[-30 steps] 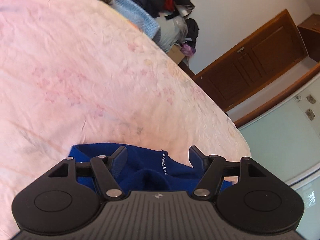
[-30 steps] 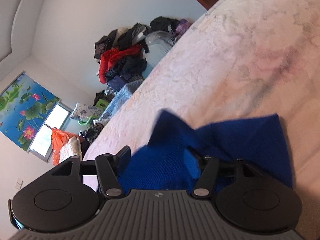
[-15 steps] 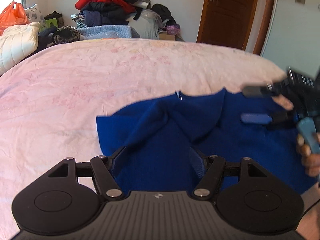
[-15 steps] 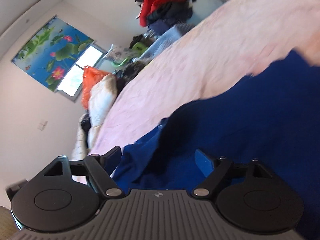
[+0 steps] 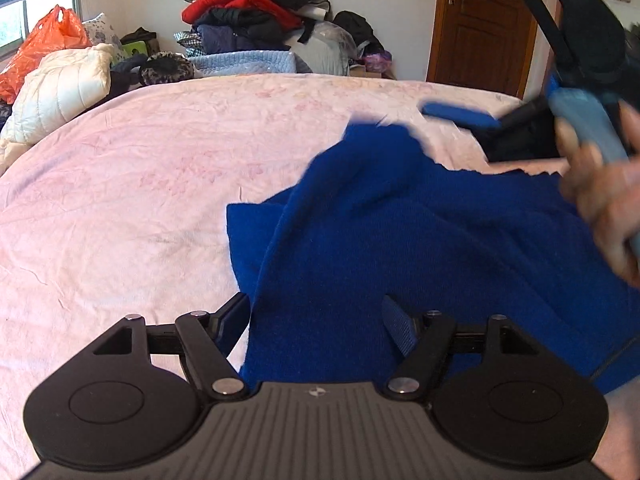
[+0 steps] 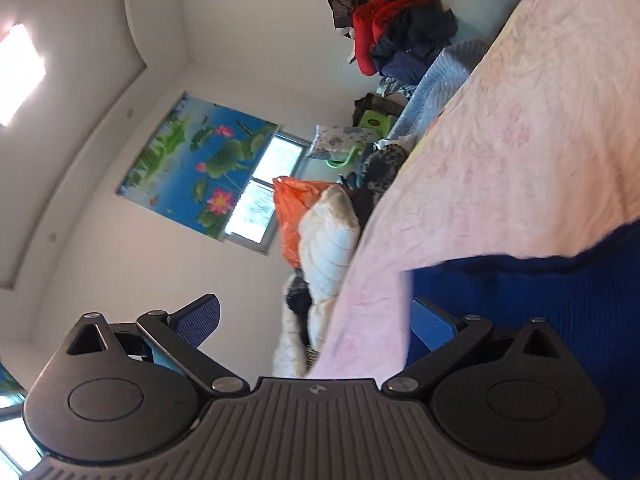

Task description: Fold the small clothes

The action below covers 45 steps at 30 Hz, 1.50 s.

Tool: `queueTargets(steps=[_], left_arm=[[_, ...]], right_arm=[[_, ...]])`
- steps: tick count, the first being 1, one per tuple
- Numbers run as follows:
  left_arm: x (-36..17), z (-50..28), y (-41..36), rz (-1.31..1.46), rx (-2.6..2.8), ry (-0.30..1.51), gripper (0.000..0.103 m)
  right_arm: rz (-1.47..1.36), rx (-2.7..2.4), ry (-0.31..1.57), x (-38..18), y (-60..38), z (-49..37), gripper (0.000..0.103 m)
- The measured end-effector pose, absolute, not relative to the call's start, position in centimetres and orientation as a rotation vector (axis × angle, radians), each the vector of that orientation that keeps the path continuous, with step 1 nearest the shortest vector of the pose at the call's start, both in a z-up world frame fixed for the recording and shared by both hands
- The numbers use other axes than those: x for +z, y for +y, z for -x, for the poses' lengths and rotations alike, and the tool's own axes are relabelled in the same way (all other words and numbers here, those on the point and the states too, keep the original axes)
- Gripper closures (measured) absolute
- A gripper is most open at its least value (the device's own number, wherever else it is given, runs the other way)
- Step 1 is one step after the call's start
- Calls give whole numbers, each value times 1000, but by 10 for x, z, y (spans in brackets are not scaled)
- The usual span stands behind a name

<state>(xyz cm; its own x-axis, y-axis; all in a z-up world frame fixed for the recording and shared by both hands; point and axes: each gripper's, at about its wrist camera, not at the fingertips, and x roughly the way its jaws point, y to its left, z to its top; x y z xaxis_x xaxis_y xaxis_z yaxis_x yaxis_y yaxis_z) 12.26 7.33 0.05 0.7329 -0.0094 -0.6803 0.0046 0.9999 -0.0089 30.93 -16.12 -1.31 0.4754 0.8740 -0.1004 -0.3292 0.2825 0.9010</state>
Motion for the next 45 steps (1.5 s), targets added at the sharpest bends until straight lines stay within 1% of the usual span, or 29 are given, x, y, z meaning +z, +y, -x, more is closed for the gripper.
queueTargets(steps=[4, 7, 9, 10, 11, 14, 16, 18, 20, 25, 27, 28, 30, 34, 39, 45], left_arm=[[-2, -128, 79, 30, 12, 765, 30], [-11, -130, 86, 54, 24, 797, 30], [-16, -127, 91, 65, 28, 806, 29], [-18, -125, 94, 70, 32, 808, 27], [-19, -122, 97, 76, 35, 810, 26], [-18, -112, 106, 109, 24, 812, 26], [-16, -107, 111, 136, 17, 816, 26], [-15, -101, 111, 154, 5, 821, 26], [-13, -96, 107, 150, -8, 822, 26], [-13, -85, 91, 75, -35, 820, 26], [-16, -81, 91, 94, -55, 819, 26], [-18, -80, 92, 115, -69, 821, 26], [-21, -77, 96, 146, -69, 826, 26], [-22, -72, 98, 172, -56, 818, 26], [-22, -65, 90, 123, -12, 809, 26], [-22, -62, 84, 90, -10, 812, 26]], right_arm=[[-779, 739, 734, -29, -201, -287, 2], [-753, 593, 773, -50, -247, -280, 4], [-758, 478, 740, -57, -289, -279, 14], [-771, 412, 710, -58, -311, -276, 23], [-788, 322, 673, -57, -333, -271, 23], [-720, 114, 569, -39, -369, -243, 12], [-684, 151, 534, -33, -373, -221, 11], [-664, 258, 547, -33, -362, -202, 9], [-570, 371, 586, -32, -332, -187, 6], [-142, 434, 715, -37, -260, -148, 5], [-50, 411, 749, -45, -250, -137, 5], [-14, 401, 734, -48, -250, -123, 4], [24, 395, 712, -53, -250, -111, 1], [124, 371, 643, -64, -243, -91, 1], [98, 328, 663, -60, -243, -91, 1], [-74, 307, 662, -45, -248, -86, 1]])
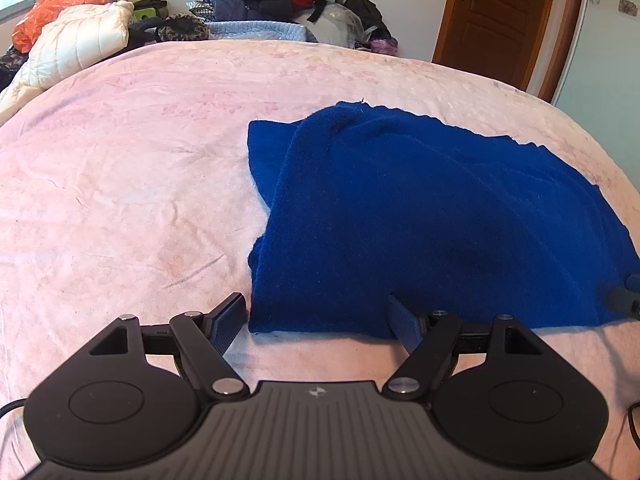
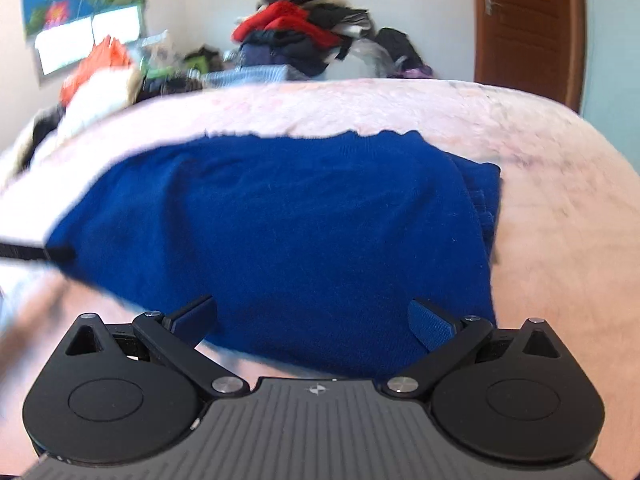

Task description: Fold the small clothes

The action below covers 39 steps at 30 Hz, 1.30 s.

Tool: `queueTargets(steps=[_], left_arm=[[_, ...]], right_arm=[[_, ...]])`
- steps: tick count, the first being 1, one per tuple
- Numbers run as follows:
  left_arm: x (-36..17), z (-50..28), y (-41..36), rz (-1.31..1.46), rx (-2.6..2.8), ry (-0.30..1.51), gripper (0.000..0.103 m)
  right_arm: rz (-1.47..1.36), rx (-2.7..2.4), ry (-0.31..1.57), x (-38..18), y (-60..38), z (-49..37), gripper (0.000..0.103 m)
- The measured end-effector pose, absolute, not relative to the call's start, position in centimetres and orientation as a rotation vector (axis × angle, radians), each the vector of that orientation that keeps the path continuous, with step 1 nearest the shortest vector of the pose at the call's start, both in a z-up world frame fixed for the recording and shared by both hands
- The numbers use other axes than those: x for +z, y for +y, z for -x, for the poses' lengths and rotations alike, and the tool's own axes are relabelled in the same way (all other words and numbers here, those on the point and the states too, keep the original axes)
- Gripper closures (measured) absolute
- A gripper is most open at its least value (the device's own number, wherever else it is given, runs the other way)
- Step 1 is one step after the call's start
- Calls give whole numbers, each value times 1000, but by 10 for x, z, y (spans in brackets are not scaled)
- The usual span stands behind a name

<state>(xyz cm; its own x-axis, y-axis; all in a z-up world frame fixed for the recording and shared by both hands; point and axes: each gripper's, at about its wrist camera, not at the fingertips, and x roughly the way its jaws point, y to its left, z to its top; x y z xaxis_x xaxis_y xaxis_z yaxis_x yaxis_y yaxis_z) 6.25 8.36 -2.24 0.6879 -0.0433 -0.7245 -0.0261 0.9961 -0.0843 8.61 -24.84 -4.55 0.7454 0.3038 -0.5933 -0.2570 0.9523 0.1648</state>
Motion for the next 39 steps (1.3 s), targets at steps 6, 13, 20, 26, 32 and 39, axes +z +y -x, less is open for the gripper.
queueTargets(steps=[6, 13, 20, 26, 32, 39], left_arm=[[-22, -59, 80, 64, 1, 810, 26], [-23, -59, 79, 59, 6, 807, 26], [-19, -62, 93, 112, 4, 794, 25], [-11, -84, 120, 253, -12, 795, 22], [-6, -107, 136, 373, -28, 793, 22], [-9, -118, 138, 424, -124, 799, 22]], right_arm=[[46, 271, 688, -57, -239, -86, 1], [116, 253, 677, -63, -230, -84, 0], [118, 230, 702, -54, -224, -85, 1], [163, 282, 636, -35, -201, -85, 1], [233, 388, 607, -29, -160, -92, 1], [295, 393, 574, -26, -145, -82, 1]])
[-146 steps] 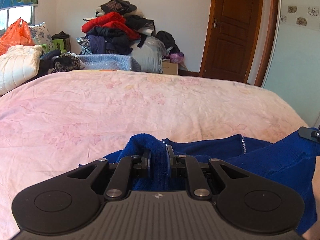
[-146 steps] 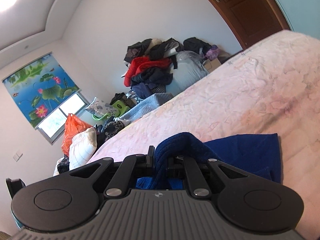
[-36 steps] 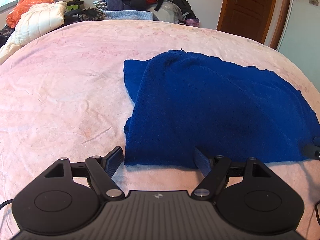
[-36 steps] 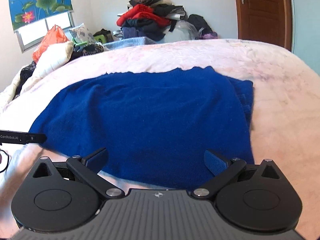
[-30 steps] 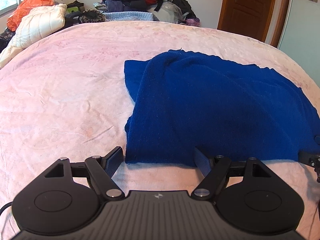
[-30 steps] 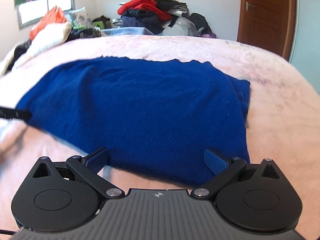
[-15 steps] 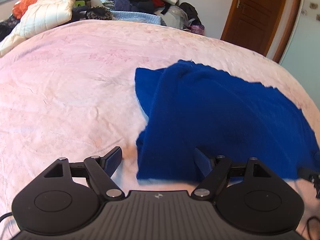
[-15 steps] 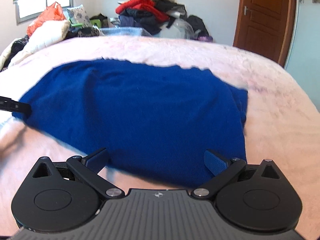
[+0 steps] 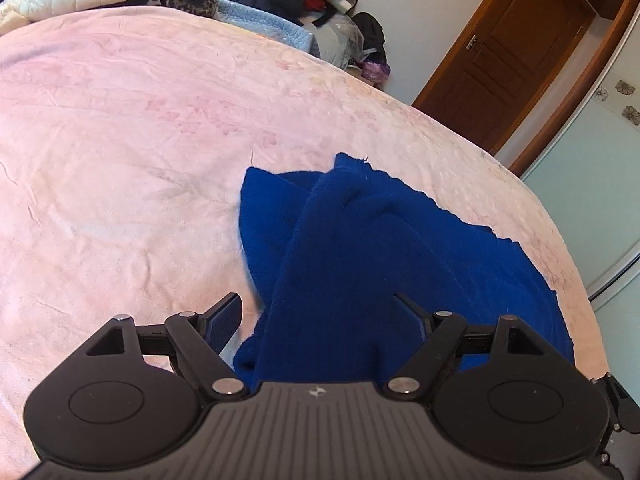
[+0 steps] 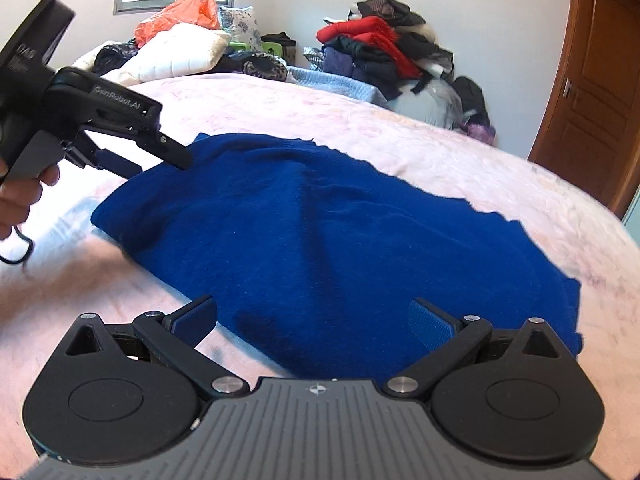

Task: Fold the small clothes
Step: 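Grasp the folded sweater edge with the left tool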

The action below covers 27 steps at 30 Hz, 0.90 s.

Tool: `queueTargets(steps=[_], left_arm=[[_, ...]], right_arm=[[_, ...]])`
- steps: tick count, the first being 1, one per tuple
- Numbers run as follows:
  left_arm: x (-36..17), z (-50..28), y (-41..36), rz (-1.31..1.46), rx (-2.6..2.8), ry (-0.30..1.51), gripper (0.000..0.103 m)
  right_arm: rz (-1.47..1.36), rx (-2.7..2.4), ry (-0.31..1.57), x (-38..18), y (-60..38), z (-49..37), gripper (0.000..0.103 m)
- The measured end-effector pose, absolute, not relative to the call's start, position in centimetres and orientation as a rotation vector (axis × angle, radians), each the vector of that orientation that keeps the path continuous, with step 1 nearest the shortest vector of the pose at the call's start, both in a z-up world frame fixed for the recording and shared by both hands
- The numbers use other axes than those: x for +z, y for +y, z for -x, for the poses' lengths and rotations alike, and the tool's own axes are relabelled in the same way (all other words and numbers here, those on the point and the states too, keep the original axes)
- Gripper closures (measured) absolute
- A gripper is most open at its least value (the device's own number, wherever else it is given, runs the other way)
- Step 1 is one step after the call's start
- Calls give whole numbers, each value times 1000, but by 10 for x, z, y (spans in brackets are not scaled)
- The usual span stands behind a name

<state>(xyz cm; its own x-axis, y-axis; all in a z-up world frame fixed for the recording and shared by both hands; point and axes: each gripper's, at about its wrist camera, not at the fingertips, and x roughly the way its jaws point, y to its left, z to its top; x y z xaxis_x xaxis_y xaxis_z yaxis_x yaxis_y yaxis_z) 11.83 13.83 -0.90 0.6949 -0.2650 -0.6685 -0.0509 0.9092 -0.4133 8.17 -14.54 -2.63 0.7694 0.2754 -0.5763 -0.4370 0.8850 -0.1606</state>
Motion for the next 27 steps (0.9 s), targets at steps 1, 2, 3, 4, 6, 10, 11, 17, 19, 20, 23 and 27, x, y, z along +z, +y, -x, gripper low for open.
queueTargets(steps=[1, 2, 3, 4, 6, 10, 11, 17, 19, 20, 23, 27], left_arm=[[-11, -117, 139, 430, -126, 803, 23], [-13, -115, 141, 435, -127, 806, 23], [-15, -113, 142, 436, -126, 810, 23], [-18, -110, 144, 436, -125, 815, 32], [-23, -107, 145, 436, -121, 835, 53], [-23, -98, 146, 430, -124, 836, 87], [-22, -95, 145, 432, -127, 827, 89], [-15, -82, 151, 427, -166, 811, 93], [-23, -84, 155, 417, -155, 851, 94], [-27, -85, 157, 419, -146, 866, 94], [-23, -84, 160, 427, -158, 857, 93], [-8, -94, 159, 404, -166, 835, 84]], right_arm=[[278, 371, 566, -26, -151, -80, 1], [247, 344, 561, -25, -160, -79, 1], [209, 318, 560, -23, -171, -80, 1], [156, 287, 566, -21, -185, -82, 1], [37, 223, 603, -22, -209, -88, 1], [-87, 189, 632, -24, -227, -90, 1], [-86, 201, 632, -25, -225, -89, 1], [-12, 261, 647, -31, -210, -87, 1], [3, 262, 663, -33, -207, -89, 1], [7, 256, 686, -36, -208, -92, 1], [-8, 242, 697, -34, -207, -91, 1], [19, 311, 647, -23, -190, -90, 1]])
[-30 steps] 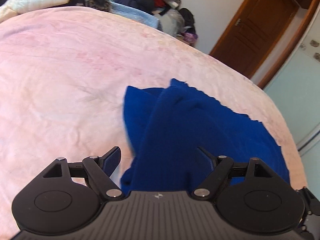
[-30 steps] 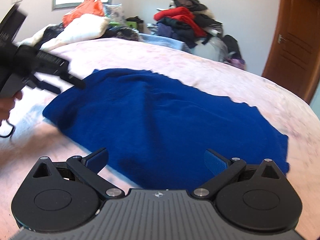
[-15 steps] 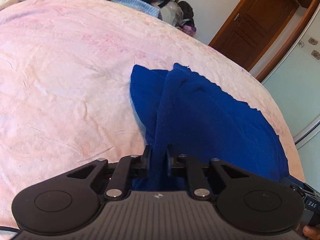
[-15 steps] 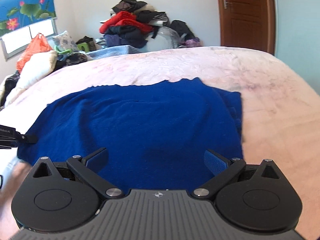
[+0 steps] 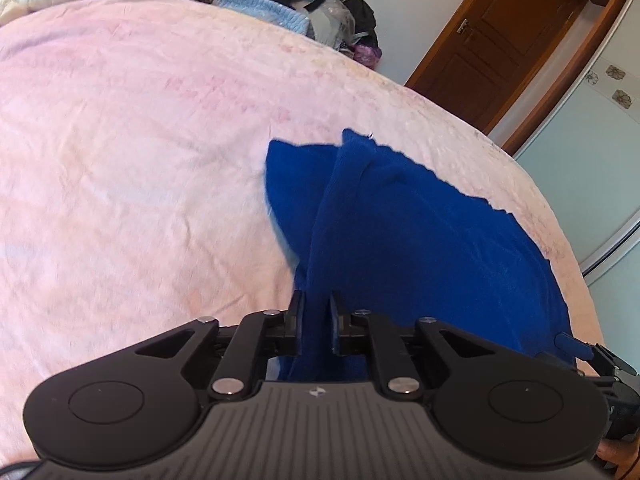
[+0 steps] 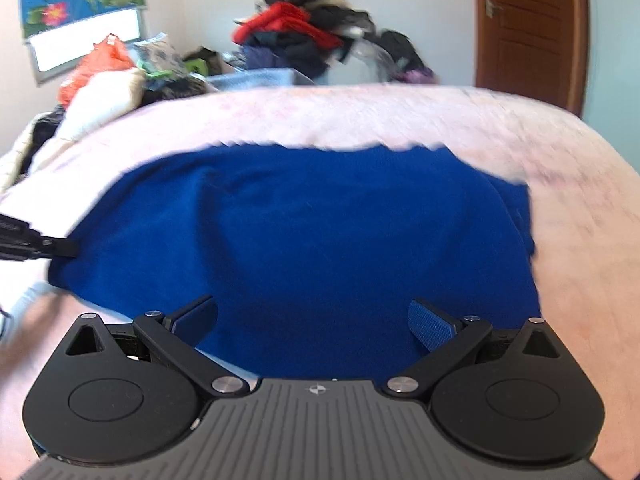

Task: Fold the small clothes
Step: 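Grasp the folded sweater edge with the left tool, then grasp the same edge with the right tool next to the left tool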

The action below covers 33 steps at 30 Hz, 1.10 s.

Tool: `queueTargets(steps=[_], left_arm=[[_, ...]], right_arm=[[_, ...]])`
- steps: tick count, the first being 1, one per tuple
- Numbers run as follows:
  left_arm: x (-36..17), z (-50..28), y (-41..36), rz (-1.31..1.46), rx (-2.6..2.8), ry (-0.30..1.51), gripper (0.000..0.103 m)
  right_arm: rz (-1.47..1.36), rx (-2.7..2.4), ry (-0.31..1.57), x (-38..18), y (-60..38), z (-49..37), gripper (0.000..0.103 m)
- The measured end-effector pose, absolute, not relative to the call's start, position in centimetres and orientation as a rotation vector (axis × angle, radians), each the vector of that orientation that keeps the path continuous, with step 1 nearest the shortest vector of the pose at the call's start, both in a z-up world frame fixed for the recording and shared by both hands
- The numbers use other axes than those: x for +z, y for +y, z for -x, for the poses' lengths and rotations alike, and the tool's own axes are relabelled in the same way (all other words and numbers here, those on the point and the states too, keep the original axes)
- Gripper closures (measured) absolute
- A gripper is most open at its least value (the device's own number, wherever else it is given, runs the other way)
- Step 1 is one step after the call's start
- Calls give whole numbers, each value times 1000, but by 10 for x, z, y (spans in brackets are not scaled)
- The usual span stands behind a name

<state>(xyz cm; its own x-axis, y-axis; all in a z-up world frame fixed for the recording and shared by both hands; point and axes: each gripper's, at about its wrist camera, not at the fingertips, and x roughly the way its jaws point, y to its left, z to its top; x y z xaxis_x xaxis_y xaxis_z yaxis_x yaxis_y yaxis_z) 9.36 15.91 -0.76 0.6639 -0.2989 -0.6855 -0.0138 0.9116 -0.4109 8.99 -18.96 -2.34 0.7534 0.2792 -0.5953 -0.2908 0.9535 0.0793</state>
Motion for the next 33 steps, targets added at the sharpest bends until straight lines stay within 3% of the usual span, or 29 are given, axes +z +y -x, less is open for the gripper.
queueTargets(steps=[2, 3, 4, 14, 23, 33], left_arm=[[-2, -104, 160, 419, -172, 822, 59], [-1, -108, 161, 433, -172, 804, 36], [1, -112, 162, 443, -167, 779, 23], [-27, -178, 180, 669, -254, 913, 22], [-49, -226, 200, 930, -346, 911, 18], [-35, -260, 170, 715, -371, 944, 18]], right_arm=[[73, 356, 634, -20, -172, -89, 1], [109, 376, 628, -19, -161, -90, 1], [146, 393, 621, -19, -150, -88, 1], [616, 487, 544, -38, -47, -44, 1], [692, 427, 460, -47, -11, -48, 1], [738, 371, 357, -58, 19, -69, 3]])
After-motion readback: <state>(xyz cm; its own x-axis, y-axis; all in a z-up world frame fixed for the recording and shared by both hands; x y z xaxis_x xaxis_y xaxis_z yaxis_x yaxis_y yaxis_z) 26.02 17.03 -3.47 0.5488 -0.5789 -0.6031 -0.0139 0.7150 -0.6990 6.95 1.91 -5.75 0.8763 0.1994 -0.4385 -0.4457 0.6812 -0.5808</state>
